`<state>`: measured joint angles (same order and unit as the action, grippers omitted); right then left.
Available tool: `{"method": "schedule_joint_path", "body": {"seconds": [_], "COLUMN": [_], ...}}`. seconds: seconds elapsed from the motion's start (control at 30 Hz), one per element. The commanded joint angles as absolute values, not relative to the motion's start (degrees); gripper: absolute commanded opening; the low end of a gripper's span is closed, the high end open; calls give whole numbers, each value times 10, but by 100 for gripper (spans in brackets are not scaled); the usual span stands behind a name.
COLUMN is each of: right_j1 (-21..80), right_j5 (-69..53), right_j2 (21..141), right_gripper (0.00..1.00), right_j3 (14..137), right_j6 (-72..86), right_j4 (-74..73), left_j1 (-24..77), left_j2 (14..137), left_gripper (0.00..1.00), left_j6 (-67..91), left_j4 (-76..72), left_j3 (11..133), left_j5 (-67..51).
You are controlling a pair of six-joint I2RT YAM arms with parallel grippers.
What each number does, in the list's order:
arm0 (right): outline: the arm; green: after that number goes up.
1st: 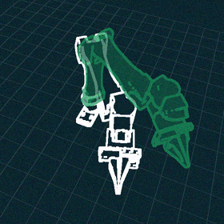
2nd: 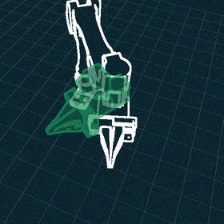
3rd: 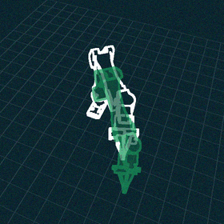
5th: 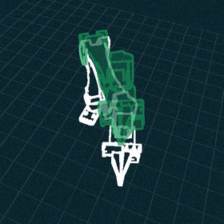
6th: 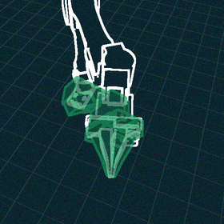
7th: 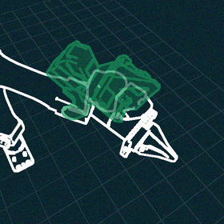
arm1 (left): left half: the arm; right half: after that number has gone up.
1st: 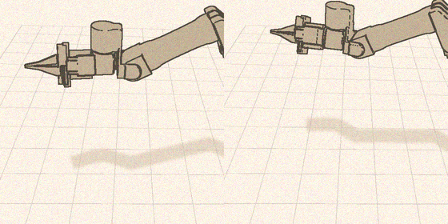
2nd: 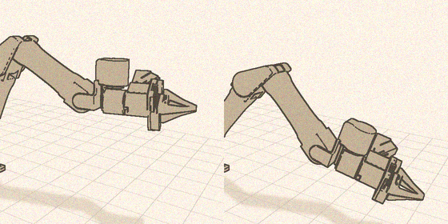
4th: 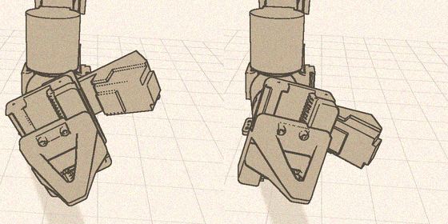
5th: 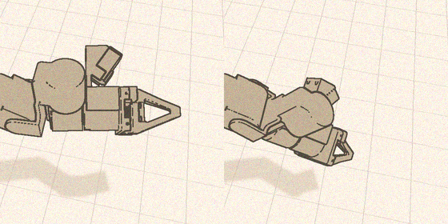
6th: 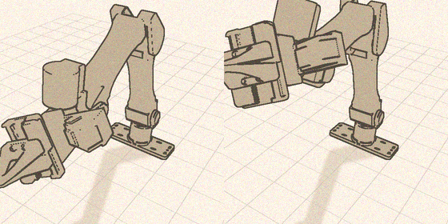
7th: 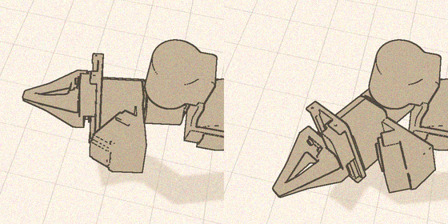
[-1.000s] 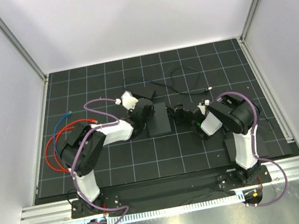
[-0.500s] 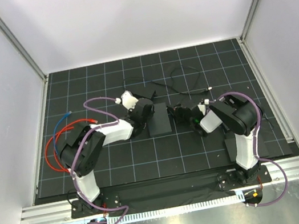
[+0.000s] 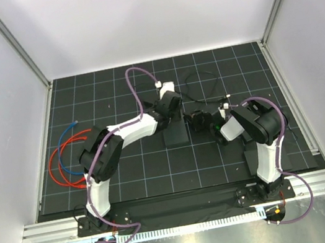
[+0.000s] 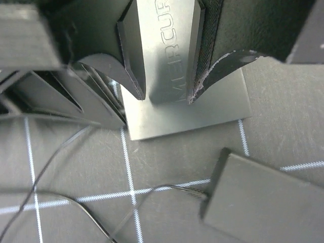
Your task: Pull the plug from the switch port
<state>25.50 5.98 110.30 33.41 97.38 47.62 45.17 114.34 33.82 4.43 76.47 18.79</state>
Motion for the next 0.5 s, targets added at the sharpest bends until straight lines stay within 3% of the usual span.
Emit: {"method": "schedule_joint_path", "body": {"seconds": [0.0,0.47], "right_j1": [248,250], "right_j5": [69,59], "right_j2": [1129,1123], "right_gripper": [1,1], "right_j3": [330,342], "right_j6": [912,867], "right_j4": [350,335], "left_j1": [468,492], "left_j2": [1157,1237], "left_gripper": [41,55], "left_j6": [243,243], "left_j4": [138,252], "left_j3": [814,962], "left_j5": [229,296]}}
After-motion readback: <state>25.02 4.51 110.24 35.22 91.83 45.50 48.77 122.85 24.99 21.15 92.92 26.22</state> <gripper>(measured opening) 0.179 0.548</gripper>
